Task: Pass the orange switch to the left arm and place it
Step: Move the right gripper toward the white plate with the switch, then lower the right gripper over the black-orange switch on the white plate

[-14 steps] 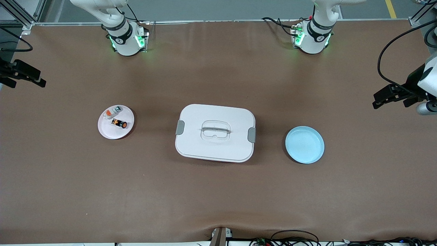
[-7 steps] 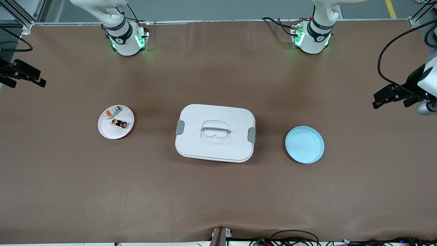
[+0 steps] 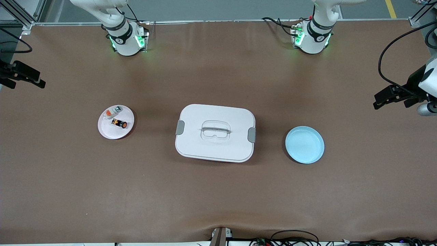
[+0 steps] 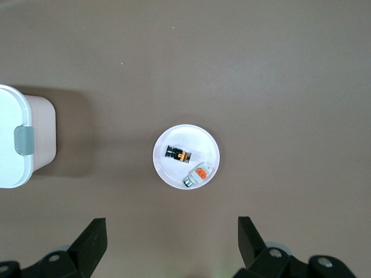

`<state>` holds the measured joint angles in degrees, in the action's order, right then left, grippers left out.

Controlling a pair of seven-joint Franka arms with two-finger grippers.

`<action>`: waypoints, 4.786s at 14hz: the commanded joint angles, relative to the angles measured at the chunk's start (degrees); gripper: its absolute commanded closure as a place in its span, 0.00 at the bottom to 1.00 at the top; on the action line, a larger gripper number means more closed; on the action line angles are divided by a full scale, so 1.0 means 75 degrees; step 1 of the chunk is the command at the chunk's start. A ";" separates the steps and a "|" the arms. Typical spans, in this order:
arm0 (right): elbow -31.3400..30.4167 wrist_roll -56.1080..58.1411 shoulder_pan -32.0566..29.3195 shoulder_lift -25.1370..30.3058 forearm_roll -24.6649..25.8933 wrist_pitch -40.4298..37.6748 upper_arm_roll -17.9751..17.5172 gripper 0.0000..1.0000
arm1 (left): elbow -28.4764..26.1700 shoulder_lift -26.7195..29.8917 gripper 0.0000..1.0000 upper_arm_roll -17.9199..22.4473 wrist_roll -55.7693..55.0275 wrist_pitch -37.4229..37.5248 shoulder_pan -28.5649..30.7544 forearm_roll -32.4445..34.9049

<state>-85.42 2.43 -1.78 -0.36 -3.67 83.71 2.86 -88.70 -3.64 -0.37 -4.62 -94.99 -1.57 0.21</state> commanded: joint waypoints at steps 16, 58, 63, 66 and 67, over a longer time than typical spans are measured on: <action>-0.0002 0.0168 -0.0407 -0.1872 0.0032 0.0358 -0.0019 0.00 | 0.0085 -0.0030 0.00 0.0015 0.0089 0.0067 0.0021 -0.0110; -0.6822 -0.1964 0.0412 -0.1745 -0.1667 0.8596 -0.0089 0.00 | 0.0026 -0.0147 0.00 0.0085 0.0100 0.0056 0.0303 -0.0344; -0.6822 -0.1964 0.0612 -0.1968 -0.1667 0.8830 -0.0101 0.00 | 0.0038 -0.0135 0.00 0.0085 0.0089 0.0056 0.0291 -0.0344; -0.6822 -0.1918 0.0693 -0.2097 -0.1667 0.8912 -0.0101 0.00 | 0.0026 -0.0135 0.00 0.0085 0.0100 0.0056 0.0303 -0.0344; -0.6822 -0.1825 0.0694 -0.2190 -0.1667 0.8947 -0.0101 0.00 | 0.0038 -0.0147 0.00 0.0085 0.0100 0.0056 0.0303 -0.0344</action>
<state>-136.20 -12.79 2.81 -15.92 -14.77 149.46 2.00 -88.90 -4.83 0.23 -4.40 -94.99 0.61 -1.60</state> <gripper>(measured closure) 0.000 0.000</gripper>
